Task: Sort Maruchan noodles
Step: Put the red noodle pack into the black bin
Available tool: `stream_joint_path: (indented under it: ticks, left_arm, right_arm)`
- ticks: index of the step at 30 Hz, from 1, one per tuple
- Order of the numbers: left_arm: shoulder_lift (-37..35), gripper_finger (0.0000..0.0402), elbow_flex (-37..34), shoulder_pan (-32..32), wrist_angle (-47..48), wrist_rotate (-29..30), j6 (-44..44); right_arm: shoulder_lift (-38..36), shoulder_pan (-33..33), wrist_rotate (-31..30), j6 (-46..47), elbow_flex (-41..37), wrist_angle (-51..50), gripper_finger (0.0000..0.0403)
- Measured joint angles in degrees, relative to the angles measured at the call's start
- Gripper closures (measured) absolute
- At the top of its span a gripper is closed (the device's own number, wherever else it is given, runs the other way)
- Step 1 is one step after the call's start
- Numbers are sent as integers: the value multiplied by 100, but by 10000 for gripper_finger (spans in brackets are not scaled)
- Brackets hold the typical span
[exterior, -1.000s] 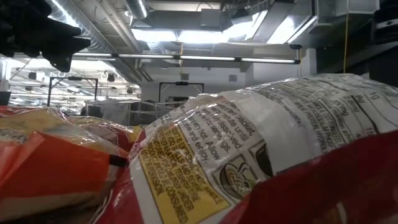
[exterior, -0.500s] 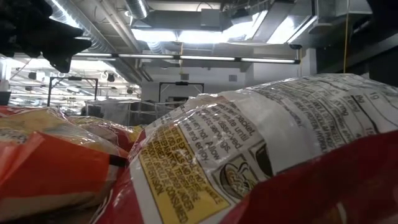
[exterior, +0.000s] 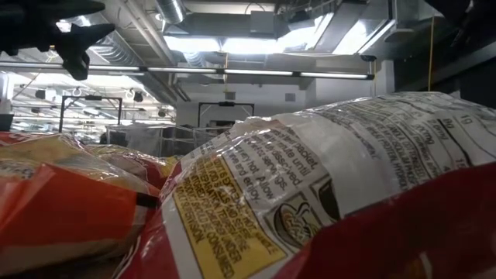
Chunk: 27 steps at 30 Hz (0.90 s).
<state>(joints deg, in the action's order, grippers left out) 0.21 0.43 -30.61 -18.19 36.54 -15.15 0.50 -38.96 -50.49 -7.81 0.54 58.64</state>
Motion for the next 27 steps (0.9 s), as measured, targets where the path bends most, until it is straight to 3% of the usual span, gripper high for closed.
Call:
stream_joint_path:
  ticks: [5,15,19,27]
  left_arm:
    - [2,260,0,-1,-96,20,-1028]
    - [2,260,0,-1,-586,350,-1019]
    - [4,260,0,-1,-645,745,-1020]
    - [4,260,0,1,-1552,876,-956]
  right_arm:
    - [0,0,-4,0,0,-6,402]
    - [-1,0,159,26,0,-1,402]
    - [0,-2,215,50,0,46,402]
    - [1,0,1339,12,0,113,402]
